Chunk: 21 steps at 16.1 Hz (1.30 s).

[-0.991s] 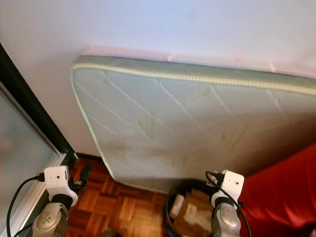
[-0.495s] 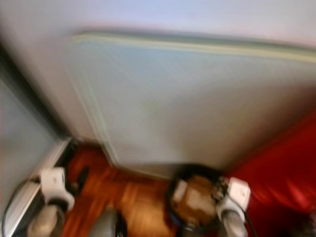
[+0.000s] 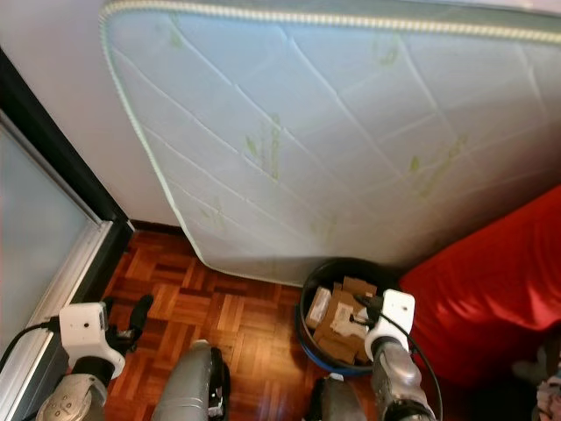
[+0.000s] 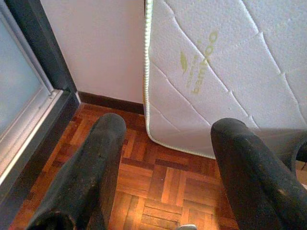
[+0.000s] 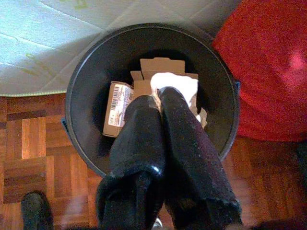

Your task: Clean up the room

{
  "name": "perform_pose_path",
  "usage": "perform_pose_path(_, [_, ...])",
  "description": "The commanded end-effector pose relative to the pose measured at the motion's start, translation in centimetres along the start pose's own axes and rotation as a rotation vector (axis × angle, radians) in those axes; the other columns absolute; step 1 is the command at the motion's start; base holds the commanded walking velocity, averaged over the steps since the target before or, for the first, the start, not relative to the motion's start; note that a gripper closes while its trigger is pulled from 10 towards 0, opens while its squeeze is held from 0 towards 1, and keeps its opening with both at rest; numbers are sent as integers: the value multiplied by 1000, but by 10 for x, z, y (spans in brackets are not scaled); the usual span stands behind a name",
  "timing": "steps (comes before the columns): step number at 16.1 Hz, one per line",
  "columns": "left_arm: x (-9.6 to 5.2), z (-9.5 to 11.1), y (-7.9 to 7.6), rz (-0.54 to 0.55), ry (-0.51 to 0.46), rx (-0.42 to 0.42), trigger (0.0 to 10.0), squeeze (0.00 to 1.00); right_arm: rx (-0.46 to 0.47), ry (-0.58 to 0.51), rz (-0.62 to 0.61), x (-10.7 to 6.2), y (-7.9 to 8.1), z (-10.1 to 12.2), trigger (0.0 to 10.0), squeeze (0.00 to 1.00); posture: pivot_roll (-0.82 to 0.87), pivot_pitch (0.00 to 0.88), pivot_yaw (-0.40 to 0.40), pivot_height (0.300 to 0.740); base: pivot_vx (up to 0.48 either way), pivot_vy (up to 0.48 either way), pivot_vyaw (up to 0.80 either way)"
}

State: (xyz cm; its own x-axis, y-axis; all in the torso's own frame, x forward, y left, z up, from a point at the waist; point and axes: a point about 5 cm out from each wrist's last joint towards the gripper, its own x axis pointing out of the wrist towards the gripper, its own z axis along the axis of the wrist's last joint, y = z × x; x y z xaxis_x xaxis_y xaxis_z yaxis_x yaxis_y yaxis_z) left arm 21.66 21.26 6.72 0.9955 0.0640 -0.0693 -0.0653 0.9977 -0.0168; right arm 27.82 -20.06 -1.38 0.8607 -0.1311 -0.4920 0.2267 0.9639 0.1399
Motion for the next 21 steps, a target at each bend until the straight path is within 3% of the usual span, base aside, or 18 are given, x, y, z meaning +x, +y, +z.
perform_pose_path(1, [-6,-3,2,12,24,-14,10000,0,-5,31,-7,-2,-2,-7,10000,0,206,322,-16,651,0,0,0])
perform_pose_path(3, [-2,14,-3,16,-25,-32,10000,0,-39,-10,-4,5,4,12,10000,0,251,408,-15,651,0,0,0])
perform_pose_path(8, [-12,31,-2,20,-44,-25,10000,0,-71,-39,9,11,8,30,10000,0,280,483,-5,651,0,0,0])
perform_pose_path(9, [-13,33,-1,20,-46,-22,10000,0,-62,-46,0,12,9,35,10000,1000,277,493,-3,651,0,0,0])
perform_pose_path(21, [-13,40,-3,23,-24,-26,10000,0,-86,-32,35,11,14,30,10000,1000,292,487,9,651,0,0,0])
